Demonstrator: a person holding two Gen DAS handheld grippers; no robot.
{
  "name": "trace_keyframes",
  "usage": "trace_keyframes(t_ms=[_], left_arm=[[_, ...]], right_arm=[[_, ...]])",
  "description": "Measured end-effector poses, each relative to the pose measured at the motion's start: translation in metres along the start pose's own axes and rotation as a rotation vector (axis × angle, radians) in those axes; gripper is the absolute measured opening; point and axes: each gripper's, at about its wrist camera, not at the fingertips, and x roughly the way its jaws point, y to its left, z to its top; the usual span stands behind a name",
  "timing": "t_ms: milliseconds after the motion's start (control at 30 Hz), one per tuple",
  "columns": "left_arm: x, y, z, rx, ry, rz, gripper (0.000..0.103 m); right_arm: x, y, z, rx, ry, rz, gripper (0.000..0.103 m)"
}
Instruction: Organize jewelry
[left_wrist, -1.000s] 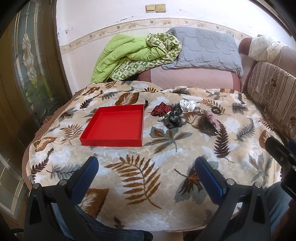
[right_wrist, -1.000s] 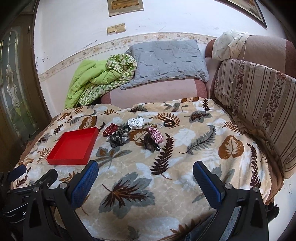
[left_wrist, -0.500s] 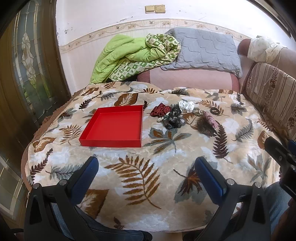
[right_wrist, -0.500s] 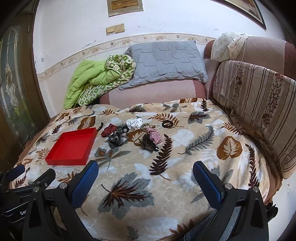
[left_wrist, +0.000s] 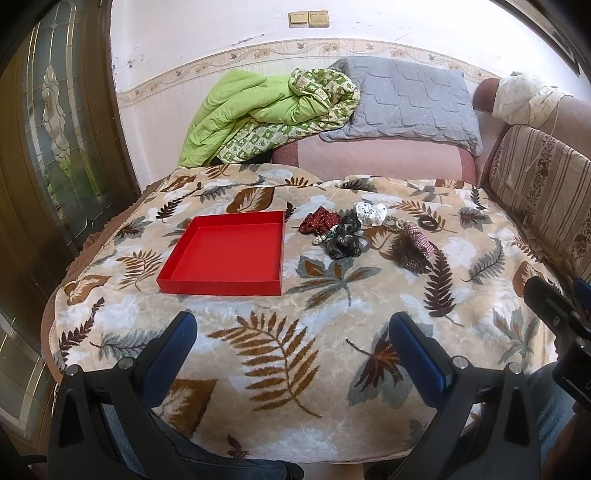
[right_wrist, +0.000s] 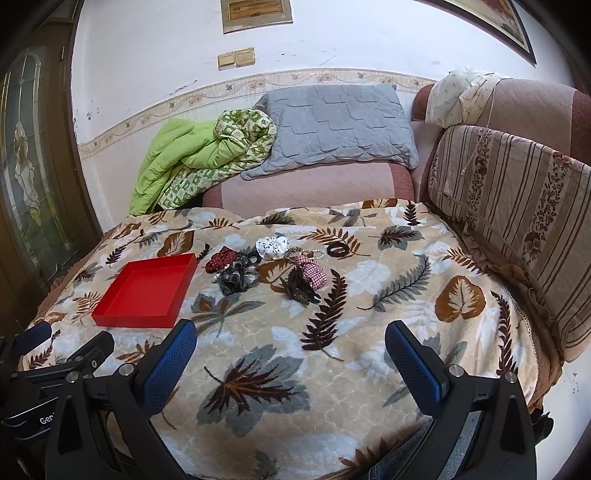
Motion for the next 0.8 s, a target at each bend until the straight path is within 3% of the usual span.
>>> trace_keyframes(t_ms=[433,567,733,800], left_arm=[[0.001,0.001,0.001,-0.004,0.036,-0.011,0.103],[0.002,0.001,0.003,-0.008,0.011,-0.026,0.103],[0.027,0.000,0.023,-0.015,0.029,-0.061,0.103],[0.049,-0.002,0.033,0.023,0.008,-0.028,0.103]], right_arm=[[0.000,0.004,0.000,-0.002,-0.001,0.006,0.103],[0.000,0.002,0.007,-0.010,-0.012,0.015,0.103],[0.021,-0.012,0.025,-0.009,0.009,0.062,0.103],[0.037,-0.017,0.034,-0.009,0.017,0.080,0.102]])
